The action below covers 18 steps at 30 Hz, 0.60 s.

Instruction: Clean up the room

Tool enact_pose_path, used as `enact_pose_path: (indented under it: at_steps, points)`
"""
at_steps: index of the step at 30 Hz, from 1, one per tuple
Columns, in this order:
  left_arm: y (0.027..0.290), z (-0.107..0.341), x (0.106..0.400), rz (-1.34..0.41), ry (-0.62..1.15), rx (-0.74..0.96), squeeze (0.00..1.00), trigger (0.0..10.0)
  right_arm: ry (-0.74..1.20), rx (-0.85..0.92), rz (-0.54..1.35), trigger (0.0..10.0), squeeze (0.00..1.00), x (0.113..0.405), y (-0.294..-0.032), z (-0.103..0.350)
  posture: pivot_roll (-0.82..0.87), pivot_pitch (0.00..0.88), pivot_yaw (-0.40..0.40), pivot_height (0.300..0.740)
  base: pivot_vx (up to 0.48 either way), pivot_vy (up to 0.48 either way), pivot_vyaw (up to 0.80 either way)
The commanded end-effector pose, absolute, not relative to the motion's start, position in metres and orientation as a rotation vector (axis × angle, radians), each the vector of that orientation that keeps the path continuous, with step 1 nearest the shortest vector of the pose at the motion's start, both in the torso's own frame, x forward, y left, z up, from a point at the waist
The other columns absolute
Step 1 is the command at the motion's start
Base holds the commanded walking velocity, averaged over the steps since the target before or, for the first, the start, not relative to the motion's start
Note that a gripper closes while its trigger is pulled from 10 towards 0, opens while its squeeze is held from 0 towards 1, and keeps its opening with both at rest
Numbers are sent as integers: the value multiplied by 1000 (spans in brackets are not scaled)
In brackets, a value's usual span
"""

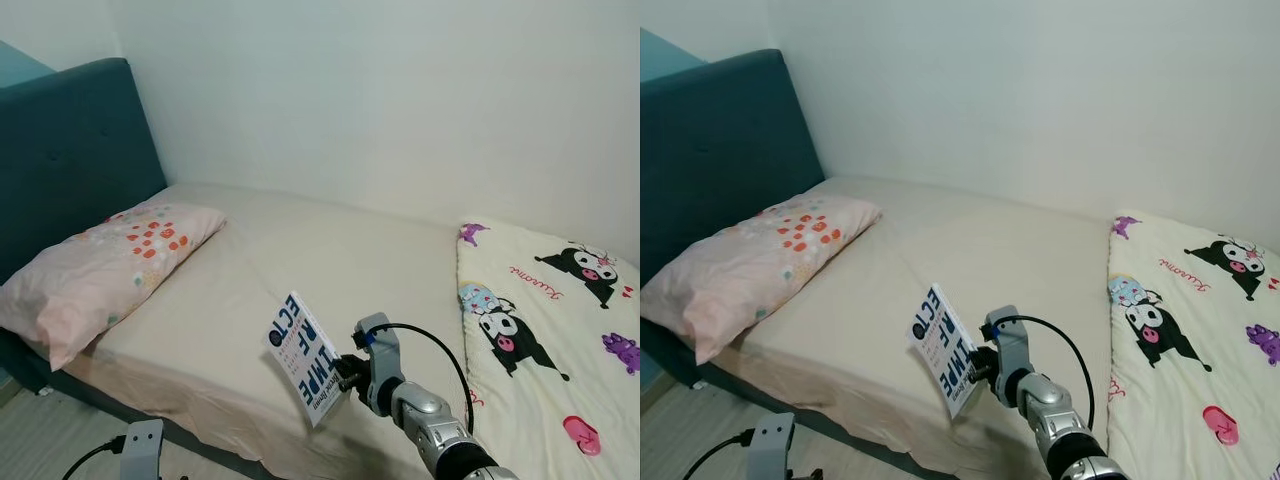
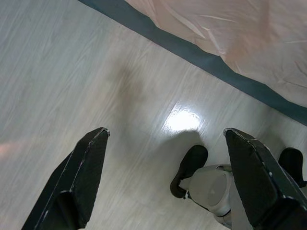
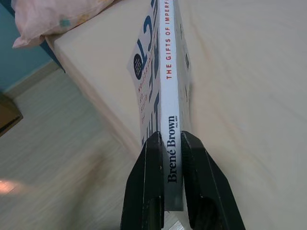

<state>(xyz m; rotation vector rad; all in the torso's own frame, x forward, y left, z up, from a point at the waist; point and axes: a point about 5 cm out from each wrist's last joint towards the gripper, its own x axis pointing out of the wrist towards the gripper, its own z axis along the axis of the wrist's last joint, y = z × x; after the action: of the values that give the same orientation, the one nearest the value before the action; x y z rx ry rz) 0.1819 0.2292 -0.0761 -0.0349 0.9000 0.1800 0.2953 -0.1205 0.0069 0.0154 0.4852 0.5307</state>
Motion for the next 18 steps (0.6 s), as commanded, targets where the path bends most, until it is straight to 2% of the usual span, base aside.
enact_pose_path:
  at_steps: [1,11,16,18]
  points:
    - [227,-78,180,166,917,-27,0,10000,442,21,535,10000,0,298,-117,12,-75,0,-38,718,0,0,750]
    - [227,-78,181,161,920,-42,0,10000,474,52,519,10000,0,291,-116,3,-78,0,-31,718,0,0,756]
    - [225,-77,184,155,914,-50,0,10000,576,85,471,10000,0,277,-120,-15,-79,0,-31,718,0,0,756]
    - [223,-75,187,138,912,-35,0,10000,604,112,444,10000,0,272,-123,-20,-79,0,-32,718,0,-480,756]
